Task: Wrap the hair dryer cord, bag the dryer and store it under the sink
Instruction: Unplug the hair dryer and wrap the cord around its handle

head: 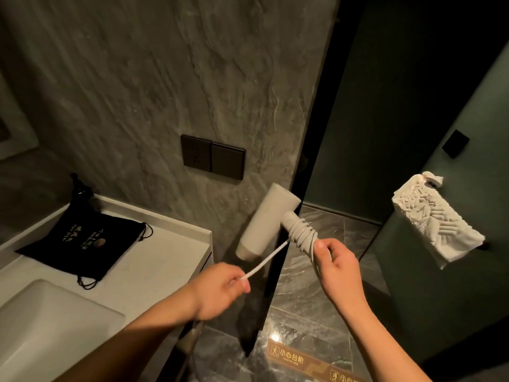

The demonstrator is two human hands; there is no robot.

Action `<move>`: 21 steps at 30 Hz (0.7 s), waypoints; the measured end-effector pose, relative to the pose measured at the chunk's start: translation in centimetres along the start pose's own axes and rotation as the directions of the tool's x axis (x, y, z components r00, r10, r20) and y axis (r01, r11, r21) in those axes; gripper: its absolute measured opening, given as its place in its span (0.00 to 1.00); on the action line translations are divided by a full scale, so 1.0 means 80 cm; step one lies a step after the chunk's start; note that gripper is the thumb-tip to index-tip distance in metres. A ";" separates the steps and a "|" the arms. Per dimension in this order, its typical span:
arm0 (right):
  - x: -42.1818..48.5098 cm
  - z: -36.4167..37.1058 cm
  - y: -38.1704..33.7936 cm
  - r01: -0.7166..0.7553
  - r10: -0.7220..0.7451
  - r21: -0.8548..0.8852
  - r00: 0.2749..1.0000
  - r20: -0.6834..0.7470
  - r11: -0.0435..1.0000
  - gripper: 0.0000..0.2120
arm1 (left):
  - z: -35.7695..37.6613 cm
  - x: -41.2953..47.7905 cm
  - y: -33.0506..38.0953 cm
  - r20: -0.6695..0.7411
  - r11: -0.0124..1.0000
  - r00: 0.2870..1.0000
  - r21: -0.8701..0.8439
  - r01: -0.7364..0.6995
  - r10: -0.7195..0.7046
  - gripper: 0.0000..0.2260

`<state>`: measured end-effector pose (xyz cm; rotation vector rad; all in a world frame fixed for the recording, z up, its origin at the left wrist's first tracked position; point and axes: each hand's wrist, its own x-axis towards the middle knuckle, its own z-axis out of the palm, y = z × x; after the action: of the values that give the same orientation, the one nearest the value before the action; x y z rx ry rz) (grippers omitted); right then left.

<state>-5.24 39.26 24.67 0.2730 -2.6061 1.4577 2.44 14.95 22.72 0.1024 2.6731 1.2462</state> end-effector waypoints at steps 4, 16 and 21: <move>-0.009 0.006 0.013 0.154 -0.123 -0.225 0.982 0.145 0.962 0.13 | -0.060 -0.012 0.066 -0.111 0.883 0.979 0.459 -0.100 0.169 0.14; -0.018 -0.014 -0.011 0.185 -0.302 0.255 0.764 0.570 0.949 0.19 | -0.136 0.046 0.098 -0.016 0.891 0.960 0.377 -0.252 0.279 0.06; -0.017 -0.020 -0.020 -0.016 -0.321 0.565 0.811 0.490 0.825 0.16 | -0.113 0.068 0.040 -0.093 0.970 0.987 -0.189 -0.150 0.135 0.05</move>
<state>-3.46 39.95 26.56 1.1338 -2.3562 2.3221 -4.72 10.98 30.09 0.2249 2.6309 1.5817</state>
